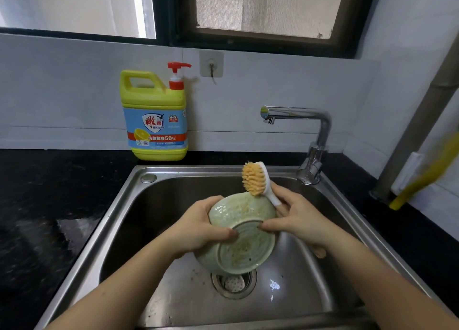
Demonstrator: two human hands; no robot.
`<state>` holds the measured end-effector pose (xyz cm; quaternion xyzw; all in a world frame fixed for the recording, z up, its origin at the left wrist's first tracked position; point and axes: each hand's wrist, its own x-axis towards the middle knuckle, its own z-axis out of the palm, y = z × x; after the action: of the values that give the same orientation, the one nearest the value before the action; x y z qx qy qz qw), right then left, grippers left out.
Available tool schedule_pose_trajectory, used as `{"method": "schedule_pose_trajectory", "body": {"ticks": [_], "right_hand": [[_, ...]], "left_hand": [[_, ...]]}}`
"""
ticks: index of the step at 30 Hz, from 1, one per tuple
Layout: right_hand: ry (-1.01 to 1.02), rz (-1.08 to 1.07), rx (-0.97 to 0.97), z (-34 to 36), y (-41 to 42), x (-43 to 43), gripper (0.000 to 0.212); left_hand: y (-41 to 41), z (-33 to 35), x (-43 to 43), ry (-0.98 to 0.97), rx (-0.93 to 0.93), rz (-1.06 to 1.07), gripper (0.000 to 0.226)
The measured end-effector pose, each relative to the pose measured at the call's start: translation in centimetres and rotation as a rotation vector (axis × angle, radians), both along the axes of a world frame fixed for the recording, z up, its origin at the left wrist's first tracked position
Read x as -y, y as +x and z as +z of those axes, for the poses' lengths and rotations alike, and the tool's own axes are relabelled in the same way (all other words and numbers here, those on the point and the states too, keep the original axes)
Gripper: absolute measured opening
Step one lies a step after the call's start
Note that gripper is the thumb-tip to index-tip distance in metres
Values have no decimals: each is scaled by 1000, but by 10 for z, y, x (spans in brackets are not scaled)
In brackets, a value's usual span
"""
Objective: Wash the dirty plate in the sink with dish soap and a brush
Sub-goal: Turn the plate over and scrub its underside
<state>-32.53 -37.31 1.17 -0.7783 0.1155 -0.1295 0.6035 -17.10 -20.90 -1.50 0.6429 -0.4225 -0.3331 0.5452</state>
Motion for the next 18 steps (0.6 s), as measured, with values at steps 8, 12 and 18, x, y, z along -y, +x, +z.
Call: {"method": "schedule_pose_trajectory", "body": {"ticks": [8,12,18], "right_hand": [[-1100,-389,29,4,3,10,43],[-1355,-358,171,0,6,-12,40],[-1342,-430,40,4,13,-24,49]], "left_hand": [[7,-2,0,-127,-62,242,43],[7,-4,2,-148,-47,278,40],[3,-4,2,-117,20,246,39]]}}
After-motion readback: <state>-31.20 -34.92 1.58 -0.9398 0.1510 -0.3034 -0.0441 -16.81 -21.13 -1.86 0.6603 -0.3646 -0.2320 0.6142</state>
